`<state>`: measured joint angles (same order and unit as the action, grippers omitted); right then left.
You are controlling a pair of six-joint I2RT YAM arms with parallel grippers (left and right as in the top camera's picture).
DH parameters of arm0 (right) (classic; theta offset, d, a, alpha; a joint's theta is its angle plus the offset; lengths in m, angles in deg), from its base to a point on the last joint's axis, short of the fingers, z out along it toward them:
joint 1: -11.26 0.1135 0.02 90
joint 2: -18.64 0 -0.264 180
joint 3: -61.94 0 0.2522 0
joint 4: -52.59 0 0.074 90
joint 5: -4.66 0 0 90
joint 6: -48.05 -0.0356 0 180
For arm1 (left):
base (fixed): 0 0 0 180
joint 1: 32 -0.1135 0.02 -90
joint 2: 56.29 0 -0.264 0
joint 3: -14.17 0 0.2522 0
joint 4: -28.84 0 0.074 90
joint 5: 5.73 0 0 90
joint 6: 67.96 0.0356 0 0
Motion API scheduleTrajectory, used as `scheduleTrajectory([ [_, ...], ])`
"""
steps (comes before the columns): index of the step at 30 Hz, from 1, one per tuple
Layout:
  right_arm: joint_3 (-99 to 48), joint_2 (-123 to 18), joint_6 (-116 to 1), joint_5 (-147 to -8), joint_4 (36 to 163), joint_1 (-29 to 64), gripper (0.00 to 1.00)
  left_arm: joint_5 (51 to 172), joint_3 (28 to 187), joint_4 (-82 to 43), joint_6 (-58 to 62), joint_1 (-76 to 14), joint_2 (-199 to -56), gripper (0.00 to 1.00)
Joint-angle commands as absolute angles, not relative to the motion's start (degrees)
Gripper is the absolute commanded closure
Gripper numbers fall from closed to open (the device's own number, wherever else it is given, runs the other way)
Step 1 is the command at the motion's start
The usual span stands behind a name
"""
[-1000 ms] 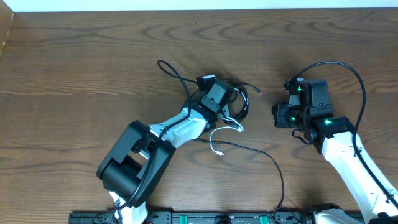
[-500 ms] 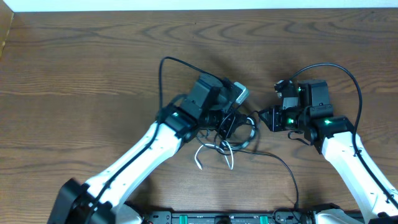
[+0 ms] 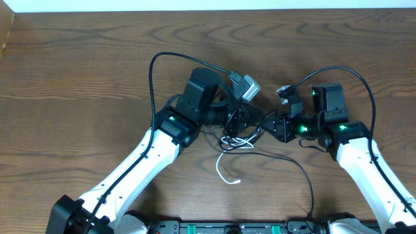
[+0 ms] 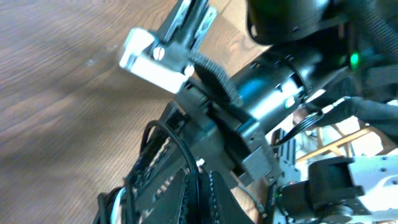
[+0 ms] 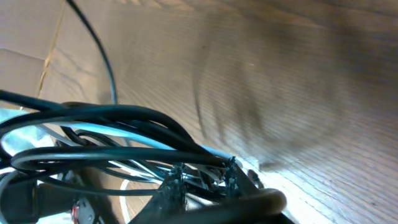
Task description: Untangle cables
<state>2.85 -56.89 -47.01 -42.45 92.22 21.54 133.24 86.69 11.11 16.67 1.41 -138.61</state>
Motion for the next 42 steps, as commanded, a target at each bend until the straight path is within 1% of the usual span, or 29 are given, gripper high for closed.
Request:
scheduleTrajectory([
  [1,2.22,-56.91,-47.45,-42.14,89.14,22.44,0.59,140.10,87.02,15.26,9.90,1.17,-137.61,0.93],
  [2,2.22,-57.17,-49.24,-44.44,87.96,23.10,0.57,144.19,87.02,19.33,7.40,1.17,-137.61,0.93],
  [3,2.22,-57.63,-52.08,-47.91,86.89,23.86,0.60,146.42,87.02,22.06,5.61,1.17,-137.61,0.93],
  [5,2.22,-60.08,-59.34,-58.93,85.34,25.70,0.81,152.24,87.02,32.18,-1.51,1.17,-137.61,0.93],
  [6,2.22,-61.06,-60.17,-61.40,85.16,25.98,0.87,153.79,87.02,36.05,-4.38,1.17,-137.61,0.93],
  [7,2.22,-63.18,-60.19,-63.95,84.94,26.02,0.94,155.19,87.02,39.87,-7.22,1.15,-137.61,0.93],
  [8,2.22,-65.00,-60.15,-65.51,84.73,26.02,0.98,156.32,87.02,45.05,-11.06,1.15,-137.61,0.93],
  [10,2.22,-68.69,-60.17,-71.15,84.57,25.89,0.99,157.11,87.02,51.19,-15.31,1.10,-137.61,0.93],
  [12,2.22,-70.33,-60.39,-71.91,84.97,24.97,0.98,156.67,87.02,53.77,-16.25,0.91,-137.61,0.92],
  [13,2.22,-70.29,-60.30,-69.70,84.92,24.34,0.93,156.15,87.02,53.75,-16.22,0.66,-137.61,0.92],
  [14,2.20,-69.76,-59.38,-65.31,84.75,23.36,0.85,154.79,87.02,53.14,-16.20,0.18,-137.63,0.93],
  [16,2.20,-68.01,-54.81,-52.09,84.53,20.23,0.74,149.09,87.02,50.73,-16.25,-1.24,-137.63,0.93],
  [17,2.20,-67.57,-53.74,-48.94,84.55,19.44,0.70,146.09,87.02,49.53,-16.27,-1.76,-137.63,0.93],
  [18,2.20,-66.96,-51.42,-43.17,84.62,18.13,0.66,142.07,87.02,48.42,-17.05,-2.20,-137.63,0.93],
  [19,2.20,-66.50,-48.01,-34.45,84.77,16.52,0.55,135.45,87.02,47.61,-19.31,-2.57,-137.63,0.92],
  [21,2.22,-66.59,-44.71,-25.16,84.90,15.58,0.47,128.32,87.02,47.52,-21.93,-2.57,-137.63,0.93],
  [23,2.24,-66.85,-44.65,-23.72,84.97,16.41,0.44,122.79,87.02,47.74,-25.38,-2.57,-137.63,0.92],
  [24,2.26,-67.09,-44.67,-24.46,84.83,17.72,0.39,120.43,87.02,48.18,-27.87,-2.57,-137.63,0.92],
  [26,2.26,-67.71,-46.29,-24.76,83.26,20.08,0.33,118.75,87.02,49.86,-30.85,-2.53,-137.63,0.93],
  [28,2.26,-68.25,-50.46,-25.88,80.64,21.89,0.31,118.03,87.02,51.02,-33.34,-2.53,-137.63,0.92],
  [29,2.26,-68.89,-56.52,-29.31,77.21,24.01,0.28,117.70,87.02,51.65,-35.06,-2.53,-137.63,0.93],
  [33,2.26,-71.51,-69.87,-36.44,67.61,30.44,0.16,116.57,87.02,52.02,-40.75,-2.53,-137.61,0.92],
  [34,2.26,-72.41,-72.43,-37.79,66.32,31.82,0.16,116.54,87.02,52.72,-41.45,-2.53,-137.61,0.92],
  [37,2.26,-74.88,-74.66,-42.27,66.02,34.50,0.24,116.59,87.02,56.57,-44.03,-2.53,-137.61,0.92],
  [38,2.26,-75.68,-74.64,-43.56,66.08,35.09,0.39,116.59,87.02,58.14,-44.97,-2.53,-137.61,0.93],
  [39,2.26,-76.58,-74.44,-44.46,66.13,35.68,0.62,116.59,87.02,59.17,-45.18,-2.53,-137.61,0.92],
  [40,2.26,-77.52,-73.89,-44.74,66.26,36.12,0.88,116.57,87.02,60.70,-45.18,-2.55,-137.61,0.92],
  [41,2.26,-78.00,-72.93,-44.76,66.63,36.12,0.99,116.57,87.02,61.51,-45.18,-2.70,-137.61,0.92],
  [42,2.26,-78.04,-70.88,-46.12,67.87,35.84,0.99,116.57,87.02,61.71,-45.14,-3.18,-137.61,0.92],
])
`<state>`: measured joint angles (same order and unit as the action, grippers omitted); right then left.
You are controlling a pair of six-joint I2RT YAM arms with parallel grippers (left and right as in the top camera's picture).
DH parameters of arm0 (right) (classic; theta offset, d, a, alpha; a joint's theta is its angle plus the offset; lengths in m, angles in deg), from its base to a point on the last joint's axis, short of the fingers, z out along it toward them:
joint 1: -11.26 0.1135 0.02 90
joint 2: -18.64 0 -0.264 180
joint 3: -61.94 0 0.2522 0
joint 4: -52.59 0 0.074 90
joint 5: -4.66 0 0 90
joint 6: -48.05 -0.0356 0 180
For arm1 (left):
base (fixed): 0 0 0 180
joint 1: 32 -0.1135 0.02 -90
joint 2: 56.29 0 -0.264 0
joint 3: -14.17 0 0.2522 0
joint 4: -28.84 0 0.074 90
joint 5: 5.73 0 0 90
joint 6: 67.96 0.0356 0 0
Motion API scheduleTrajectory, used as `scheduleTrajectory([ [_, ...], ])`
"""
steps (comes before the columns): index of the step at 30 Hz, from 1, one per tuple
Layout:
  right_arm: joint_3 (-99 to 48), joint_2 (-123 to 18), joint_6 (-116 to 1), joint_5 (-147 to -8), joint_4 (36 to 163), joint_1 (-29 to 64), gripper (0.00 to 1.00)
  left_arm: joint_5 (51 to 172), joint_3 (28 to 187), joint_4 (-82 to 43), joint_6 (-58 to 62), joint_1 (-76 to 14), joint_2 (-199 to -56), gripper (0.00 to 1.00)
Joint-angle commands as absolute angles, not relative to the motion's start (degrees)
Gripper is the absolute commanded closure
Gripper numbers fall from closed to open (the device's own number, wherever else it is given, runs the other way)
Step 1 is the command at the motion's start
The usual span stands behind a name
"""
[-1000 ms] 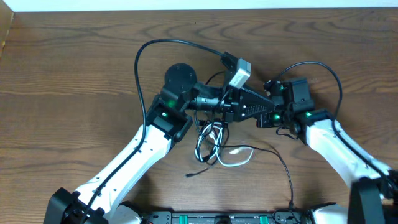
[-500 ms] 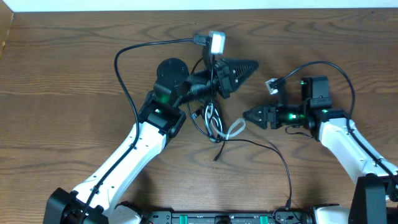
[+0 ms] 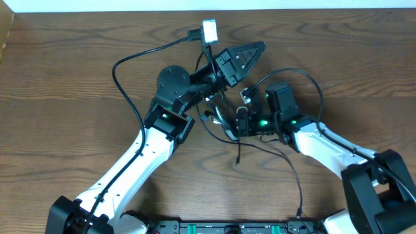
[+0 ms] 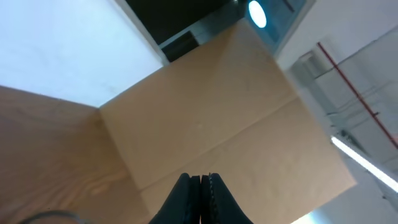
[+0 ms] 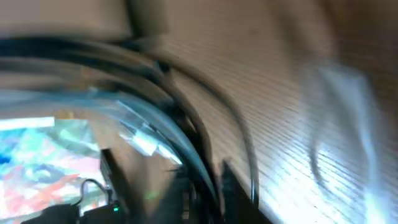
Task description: Untangle cables
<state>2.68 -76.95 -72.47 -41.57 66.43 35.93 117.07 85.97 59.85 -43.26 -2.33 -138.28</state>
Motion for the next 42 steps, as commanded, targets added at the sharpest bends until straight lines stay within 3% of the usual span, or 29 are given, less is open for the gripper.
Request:
scheduleTrajectory([
  [1,2.26,-77.96,-70.07,-47.63,68.81,35.51,0.99,116.74,87.02,61.62,-45.14,-3.64,-137.61,0.92],
  [7,2.26,-70.07,-62.86,-66.21,82.56,23.73,0.99,125.15,87.02,51.91,-40.51,-10.64,-137.61,0.92],
  [11,2.26,-62.57,-55.23,-55.04,83.06,16.73,0.99,124.74,87.02,37.23,-31.85,-12.76,-137.63,0.92],
  [17,2.26,-55.20,-52.54,-40.44,83.70,16.34,0.99,109.77,87.02,11.35,-27.68,-12.25,-137.63,0.83],
  [20,2.26,-53.28,-52.54,-40.63,83.24,17.81,0.99,104.39,87.02,1.77,-27.33,-12.25,-137.63,0.64],
  [24,2.26,-52.93,-53.09,-44.04,80.90,17.89,0.99,104.08,87.02,-9.79,-17.80,-12.25,-137.63,0.45],
  [27,2.26,-52.93,-54.83,-43.85,78.56,17.89,0.99,103.98,87.02,-17.02,-11.20,-12.25,-137.63,0.39],
  [30,2.26,-52.93,-55.84,-42.27,74.72,17.89,0.99,94.14,87.02,-28.45,-8.38,-12.25,-137.63,0.31],
  [32,2.26,-52.93,-59.05,-45.09,73.80,17.74,0.99,93.29,87.02,-31.54,-5.95,-12.25,-137.63,0.27],
  [37,2.26,-52.97,-65.65,-66.88,80.59,17.74,0.99,98.05,87.02,-35.08,3.38,-11.40,-137.63,0.23],
  [42,2.26,-52.97,-60.84,-60.89,85.51,18.20,0.99,106.05,87.02,-29.31,2.22,-11.40,-137.63,0.23],
])
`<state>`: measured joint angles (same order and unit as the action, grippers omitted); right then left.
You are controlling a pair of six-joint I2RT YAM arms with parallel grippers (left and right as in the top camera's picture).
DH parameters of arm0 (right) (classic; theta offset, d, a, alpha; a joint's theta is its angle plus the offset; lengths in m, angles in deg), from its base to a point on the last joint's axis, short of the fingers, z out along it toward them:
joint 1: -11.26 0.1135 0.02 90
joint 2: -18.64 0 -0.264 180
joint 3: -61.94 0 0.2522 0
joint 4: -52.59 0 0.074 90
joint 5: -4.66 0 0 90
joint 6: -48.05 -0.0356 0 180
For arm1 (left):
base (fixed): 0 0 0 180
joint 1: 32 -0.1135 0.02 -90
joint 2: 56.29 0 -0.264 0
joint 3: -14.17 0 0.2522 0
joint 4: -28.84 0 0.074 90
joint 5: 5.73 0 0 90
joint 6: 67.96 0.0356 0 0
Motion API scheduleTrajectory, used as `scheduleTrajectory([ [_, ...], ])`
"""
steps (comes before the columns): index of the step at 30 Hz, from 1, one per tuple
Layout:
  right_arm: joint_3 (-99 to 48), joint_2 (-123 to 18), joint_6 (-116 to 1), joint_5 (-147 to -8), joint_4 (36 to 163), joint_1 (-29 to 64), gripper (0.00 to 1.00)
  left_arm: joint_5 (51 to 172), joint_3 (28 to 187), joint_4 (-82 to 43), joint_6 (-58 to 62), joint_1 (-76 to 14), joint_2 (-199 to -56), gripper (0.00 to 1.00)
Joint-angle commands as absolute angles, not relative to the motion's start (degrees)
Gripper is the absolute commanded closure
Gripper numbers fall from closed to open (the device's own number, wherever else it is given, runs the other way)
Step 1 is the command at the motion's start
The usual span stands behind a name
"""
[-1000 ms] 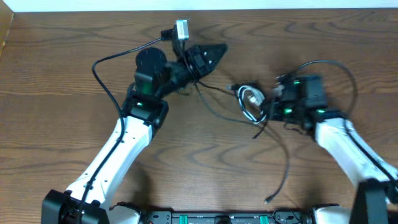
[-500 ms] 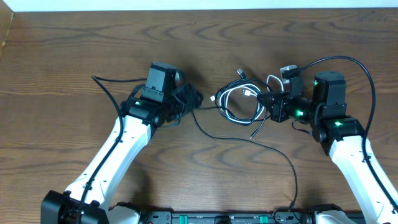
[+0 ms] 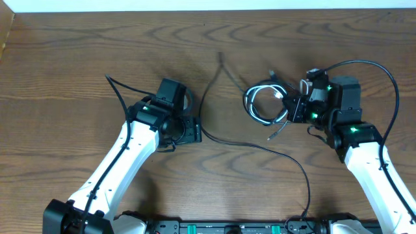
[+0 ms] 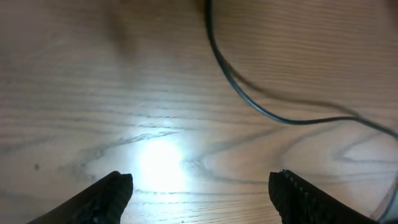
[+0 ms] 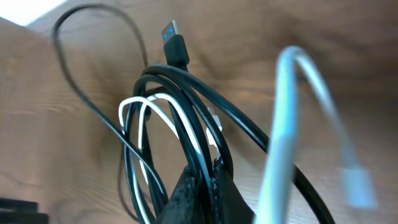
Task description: Untangle cables
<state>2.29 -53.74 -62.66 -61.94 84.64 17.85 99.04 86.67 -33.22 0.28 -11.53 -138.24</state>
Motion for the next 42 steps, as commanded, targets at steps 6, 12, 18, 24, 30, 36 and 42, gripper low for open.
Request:
scheduleTrajectory([
  [6,2.26,-52.97,-60.76,-45.90,83.22,18.26,0.99,117.70,87.02,-15.27,1.66,-9.83,-137.63,0.28],
  [12,2.26,-52.97,-60.78,-44.37,82.39,18.22,0.99,117.68,87.02,-11.86,0.04,-4.52,-137.63,0.38],
  [18,2.26,-52.97,-60.78,-41.77,82.52,18.22,0.99,105.81,87.02,-10.92,-5.91,-1.06,-137.65,0.52],
  [24,2.26,-52.97,-61.24,-40.85,82.45,18.22,0.99,98.07,87.02,-10.73,-13.38,0.71,-137.96,0.53],
  [30,2.26,-52.97,-61.24,-40.28,82.43,18.22,0.99,96.48,87.02,-9.39,-19.52,1.39,-139.22,0.53],
  [36,2.26,-52.97,-61.22,-40.11,82.39,18.22,0.99,96.39,87.02,-8.56,-20.73,3.83,-143.70,0.62],
  [42,2.26,-52.91,-61.22,-37.90,82.15,17.85,0.99,88.74,87.02,-9.50,-20.70,3.83,-144.38,0.65],
])
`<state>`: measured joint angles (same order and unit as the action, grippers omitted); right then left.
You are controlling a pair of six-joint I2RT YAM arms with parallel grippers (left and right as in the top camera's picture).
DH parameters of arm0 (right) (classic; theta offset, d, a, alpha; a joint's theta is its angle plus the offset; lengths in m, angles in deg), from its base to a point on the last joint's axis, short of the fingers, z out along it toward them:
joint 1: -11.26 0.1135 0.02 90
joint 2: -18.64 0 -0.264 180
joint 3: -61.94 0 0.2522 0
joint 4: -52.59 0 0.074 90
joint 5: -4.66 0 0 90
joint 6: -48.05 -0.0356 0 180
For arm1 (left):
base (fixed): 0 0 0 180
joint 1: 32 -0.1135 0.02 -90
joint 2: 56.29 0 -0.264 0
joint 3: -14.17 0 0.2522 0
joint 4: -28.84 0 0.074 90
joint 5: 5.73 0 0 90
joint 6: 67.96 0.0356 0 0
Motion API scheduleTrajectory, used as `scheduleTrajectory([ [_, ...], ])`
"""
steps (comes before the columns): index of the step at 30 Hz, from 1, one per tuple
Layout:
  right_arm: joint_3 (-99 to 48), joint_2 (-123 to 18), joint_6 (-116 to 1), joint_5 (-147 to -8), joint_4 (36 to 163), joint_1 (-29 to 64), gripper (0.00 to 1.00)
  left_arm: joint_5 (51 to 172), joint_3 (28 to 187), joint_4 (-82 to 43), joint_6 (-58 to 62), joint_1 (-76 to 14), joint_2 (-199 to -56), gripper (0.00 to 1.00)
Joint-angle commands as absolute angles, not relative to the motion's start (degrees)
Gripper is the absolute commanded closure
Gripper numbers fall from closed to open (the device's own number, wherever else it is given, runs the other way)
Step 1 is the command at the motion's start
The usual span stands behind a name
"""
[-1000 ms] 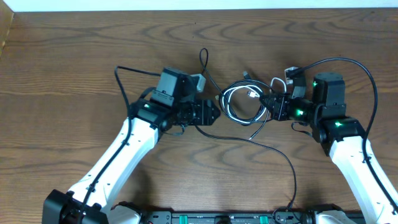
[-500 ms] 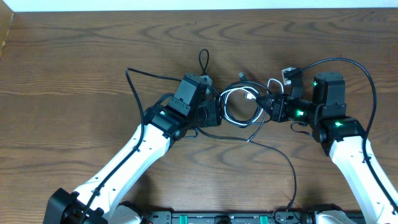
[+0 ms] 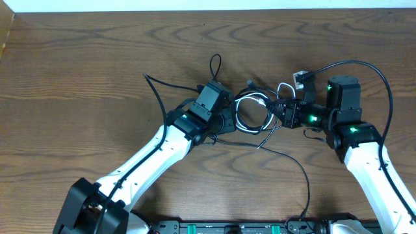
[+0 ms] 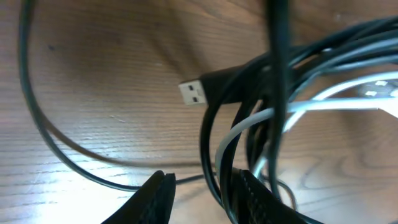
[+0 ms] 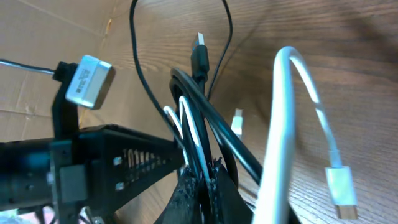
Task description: Untangle cables
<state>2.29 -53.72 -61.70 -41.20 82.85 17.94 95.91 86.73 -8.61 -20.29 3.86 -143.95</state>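
A coil of black and white cables (image 3: 252, 112) hangs between the two arms at mid-table. My right gripper (image 3: 281, 114) (image 5: 205, 173) is shut on several of its strands, and a black USB plug (image 5: 198, 48) sticks up from the coil. A thick white cable (image 5: 283, 118) arcs off to a white connector (image 5: 342, 190). My left gripper (image 3: 229, 121) (image 4: 202, 198) is open at the coil's left side, with black loop strands (image 4: 212, 155) passing between its fingers. The USB plug (image 4: 194, 92) lies just beyond them.
A long thin black cable (image 3: 296, 166) lies loose on the wood, running from a small loop (image 3: 214, 65) at the back past the coil to the front edge. The wooden table (image 3: 78, 78) spreads to the left and right of the arms.
My left gripper was wide open over bare wood to the left. It now sits at the coil with its fingers closer together around black strands. The right gripper still holds the coil, slightly further left.
Both grippers were first close together in the tangle at mid-table. Then the left one pointed upward, shut, while the right held the bundle. After that the arms were apart, a long black cable lay free, and the left was open. Now it is back at the coil.
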Motion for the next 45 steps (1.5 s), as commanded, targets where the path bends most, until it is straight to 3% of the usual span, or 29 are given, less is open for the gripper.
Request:
scheduleTrajectory([
  [1,2.24,-52.91,-61.24,-35.98,81.71,17.46,0.99,87.47,87.02,-9.42,-20.73,3.83,-144.38,0.65],
  [3,2.26,-52.87,-61.26,-30.01,80.03,16.39,0.99,86.38,87.02,-8.76,-20.70,3.81,-144.38,0.64],
  [5,2.24,-52.87,-63.01,-25.49,78.67,15.47,0.99,86.38,87.02,-8.02,-20.73,3.83,-144.51,0.55],
  [7,2.26,-52.87,-63.34,-24.17,78.56,15.05,0.99,86.34,87.02,-6.88,-20.73,3.83,-144.97,0.57],
  [8,2.26,-52.87,-63.31,-24.04,78.65,14.94,0.99,86.34,87.02,-6.36,-20.70,3.83,-145.13,0.65],
  [10,2.24,-52.87,-62.42,-24.15,78.74,14.94,0.99,84.48,87.02,-5.57,-20.70,3.81,-145.74,0.92],
  [14,2.24,-52.87,-60.71,-26.60,79.39,13.22,0.99,71.56,87.02,-7.47,-20.73,3.40,-145.87,0.92],
  [18,2.26,-52.87,-57.39,-40.44,85.38,10.16,0.99,66.53,87.02,-10.97,-20.68,0.99,-144.45,0.93],
  [23,2.26,-52.87,-56.58,-60.70,92.90,9.06,0.99,67.12,87.02,-12.30,-20.59,-2.15,-142.61,0.93],
  [31,2.26,-52.87,-52.12,-57.86,94.69,9.11,0.99,83.21,87.02,-9.13,-12.75,-2.35,-142.35,0.92],
  [33,2.26,-52.89,-49.74,-52.30,96.20,9.11,0.89,87.67,87.02,-7.23,-13.25,-2.37,-142.35,0.93],
  [35,2.26,-52.89,-47.62,-44.83,98.89,9.46,0.74,94.05,87.02,-3.97,-13.86,-2.37,-142.35,0.93],
  [36,2.44,-52.89,-47.64,-41.27,99.96,10.37,0.60,97.81,87.02,-1.22,-15.06,-2.37,-142.35,0.93],
  [37,2.64,-52.93,-47.84,-39.89,100.31,10.94,0.55,99.10,87.02,-0.04,-16.22,-2.37,-142.35,0.93],
  [45,7.77,-53.00,-69.85,-44.15,93.99,19.05,0.56,112.22,87.02,11.81,-24.51,-2.37,-142.35,0.92],
])
